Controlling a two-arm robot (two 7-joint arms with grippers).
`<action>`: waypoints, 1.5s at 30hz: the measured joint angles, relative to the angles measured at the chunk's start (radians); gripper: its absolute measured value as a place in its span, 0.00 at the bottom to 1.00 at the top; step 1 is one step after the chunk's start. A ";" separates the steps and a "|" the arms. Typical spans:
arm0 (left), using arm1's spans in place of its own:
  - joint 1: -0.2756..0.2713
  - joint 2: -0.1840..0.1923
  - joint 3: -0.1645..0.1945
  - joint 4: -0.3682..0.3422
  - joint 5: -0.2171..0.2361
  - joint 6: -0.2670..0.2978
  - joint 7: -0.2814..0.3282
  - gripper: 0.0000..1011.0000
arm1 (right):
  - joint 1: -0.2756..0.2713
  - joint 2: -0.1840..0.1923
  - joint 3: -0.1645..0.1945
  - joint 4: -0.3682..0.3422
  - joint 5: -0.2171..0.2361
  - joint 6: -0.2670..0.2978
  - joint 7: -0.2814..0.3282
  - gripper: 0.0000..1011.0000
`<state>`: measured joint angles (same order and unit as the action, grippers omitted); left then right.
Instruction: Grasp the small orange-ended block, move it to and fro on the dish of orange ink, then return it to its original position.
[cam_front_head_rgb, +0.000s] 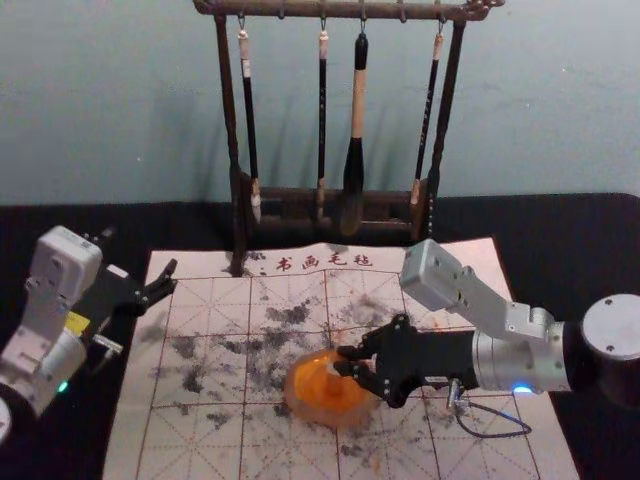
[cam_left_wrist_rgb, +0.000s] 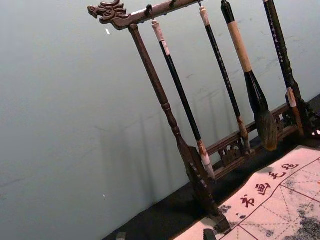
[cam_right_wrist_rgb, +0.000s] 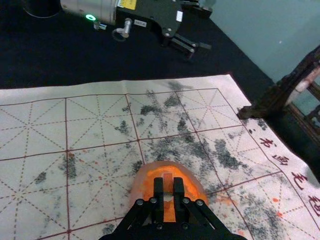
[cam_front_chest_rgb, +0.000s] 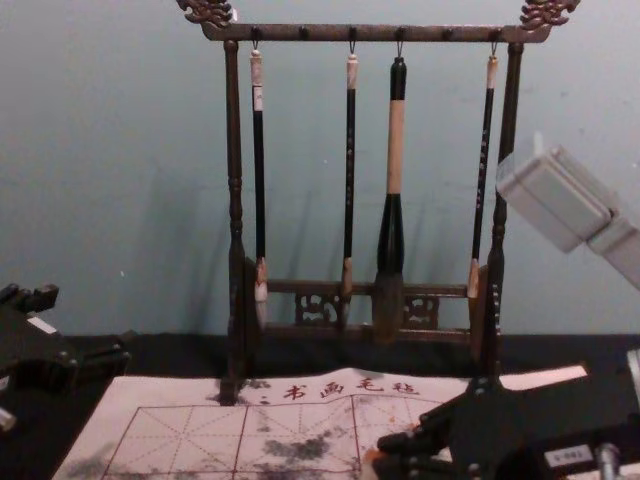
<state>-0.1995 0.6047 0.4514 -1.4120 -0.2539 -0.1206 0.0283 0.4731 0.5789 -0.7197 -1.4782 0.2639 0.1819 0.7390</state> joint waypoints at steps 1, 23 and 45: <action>0.000 0.000 0.000 0.000 0.000 0.000 0.000 0.99 | 0.000 0.000 0.002 0.003 0.000 0.000 -0.002 0.08; 0.000 0.000 0.000 0.000 0.000 0.000 0.000 0.99 | -0.017 0.019 0.029 -0.002 0.016 0.000 -0.011 0.08; 0.000 0.000 0.000 0.000 0.000 0.000 0.000 0.99 | -0.077 0.081 0.079 -0.088 0.068 0.000 -0.030 0.08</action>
<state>-0.1995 0.6047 0.4514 -1.4119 -0.2539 -0.1206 0.0283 0.3962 0.6598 -0.6408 -1.5661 0.3323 0.1821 0.7094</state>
